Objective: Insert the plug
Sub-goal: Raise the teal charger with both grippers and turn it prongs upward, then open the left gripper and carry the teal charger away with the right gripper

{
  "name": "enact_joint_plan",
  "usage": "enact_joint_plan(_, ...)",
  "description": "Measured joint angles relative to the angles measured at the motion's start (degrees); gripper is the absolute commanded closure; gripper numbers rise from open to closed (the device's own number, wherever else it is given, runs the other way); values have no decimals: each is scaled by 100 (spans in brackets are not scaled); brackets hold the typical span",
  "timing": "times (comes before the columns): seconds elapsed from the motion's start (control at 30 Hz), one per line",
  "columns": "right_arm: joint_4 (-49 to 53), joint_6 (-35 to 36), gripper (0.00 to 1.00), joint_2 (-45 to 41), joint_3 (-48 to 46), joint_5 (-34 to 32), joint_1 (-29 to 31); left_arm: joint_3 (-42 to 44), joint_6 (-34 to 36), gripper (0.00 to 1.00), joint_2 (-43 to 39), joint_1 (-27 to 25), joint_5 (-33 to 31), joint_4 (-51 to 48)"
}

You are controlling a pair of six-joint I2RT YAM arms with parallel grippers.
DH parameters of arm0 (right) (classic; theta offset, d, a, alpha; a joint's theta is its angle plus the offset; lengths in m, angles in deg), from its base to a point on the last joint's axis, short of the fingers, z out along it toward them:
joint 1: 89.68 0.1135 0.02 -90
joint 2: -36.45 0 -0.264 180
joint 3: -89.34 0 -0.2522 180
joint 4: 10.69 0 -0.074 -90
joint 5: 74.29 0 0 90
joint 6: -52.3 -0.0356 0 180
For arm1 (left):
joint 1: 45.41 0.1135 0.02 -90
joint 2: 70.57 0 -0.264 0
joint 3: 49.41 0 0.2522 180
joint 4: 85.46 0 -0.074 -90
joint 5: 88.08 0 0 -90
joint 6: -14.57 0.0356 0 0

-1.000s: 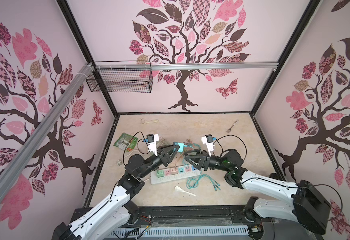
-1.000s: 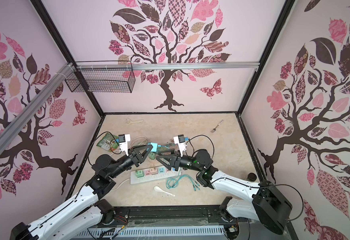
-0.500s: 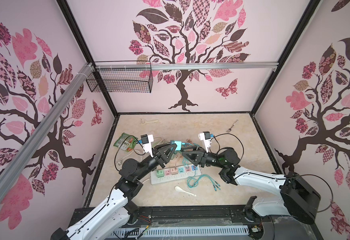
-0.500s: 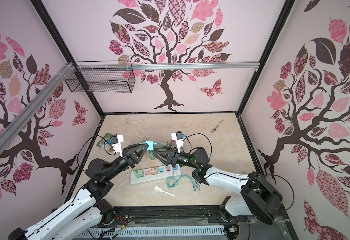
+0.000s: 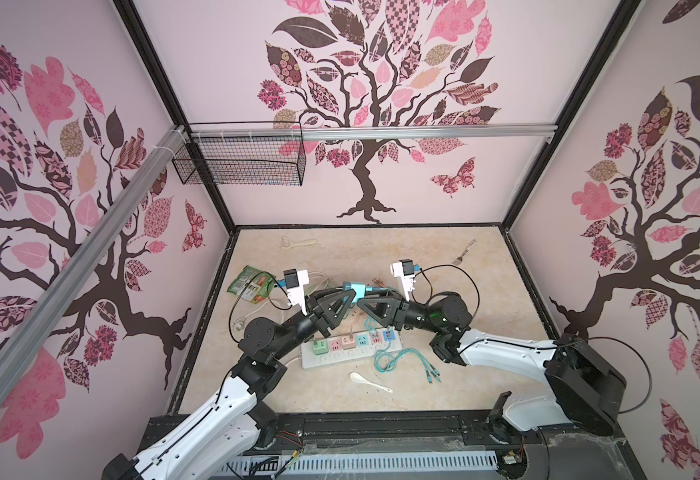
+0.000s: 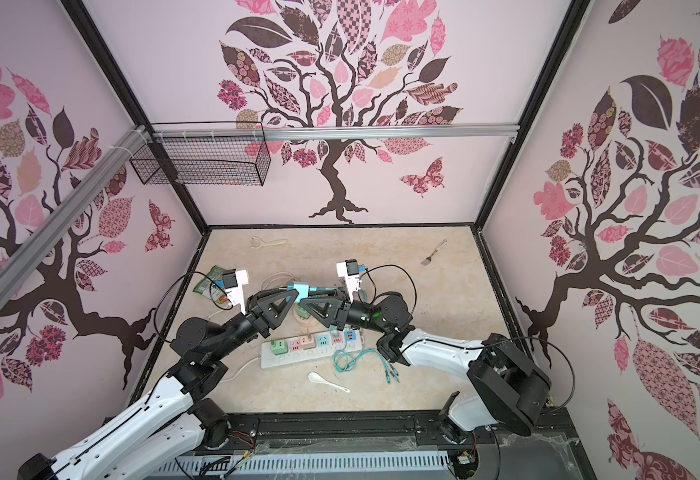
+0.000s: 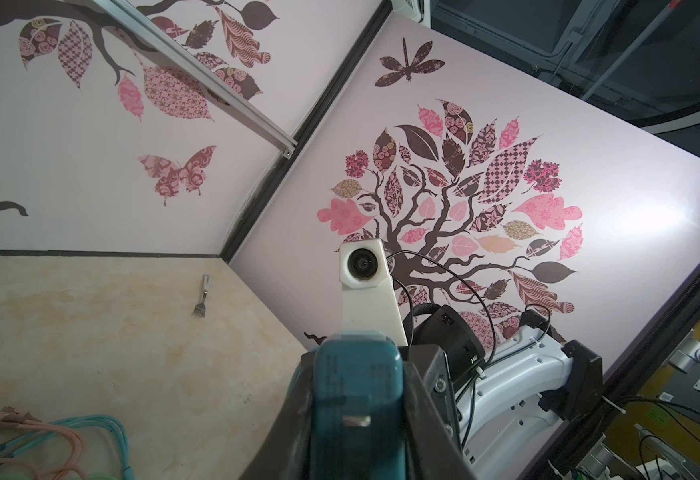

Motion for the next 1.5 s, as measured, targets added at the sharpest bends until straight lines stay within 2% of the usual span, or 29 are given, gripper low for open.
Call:
enact_joint_plan(0.57, -210, -24, 64, 149, 199, -83, 107, 92, -7, 100, -216, 0, 4, 39)
enact_joint_plan(0.87, -155, 103, 78, 153, 269, -46, 136, 92, -66, 99, -345, -7, -11, -61)
enact_joint_plan(0.97, -46, 170, 81, 142, 269, -33, 140, 92, -61, 87, -437, -7, -52, -258)
enact_joint_plan(1.17, 442, 439, 87, -13, 269, -63, 164, 92, 59, 51, -649, -11, -122, -675)
enact_joint_plan(1.3, 1025, 732, 89, -254, 262, -223, 138, 90, 181, 41, -793, -11, -144, -984)
enact_joint_plan(1.5, 1965, 1204, 90, -710, 245, -426, 118, 83, 382, 34, -1010, -11, -157, -1650)
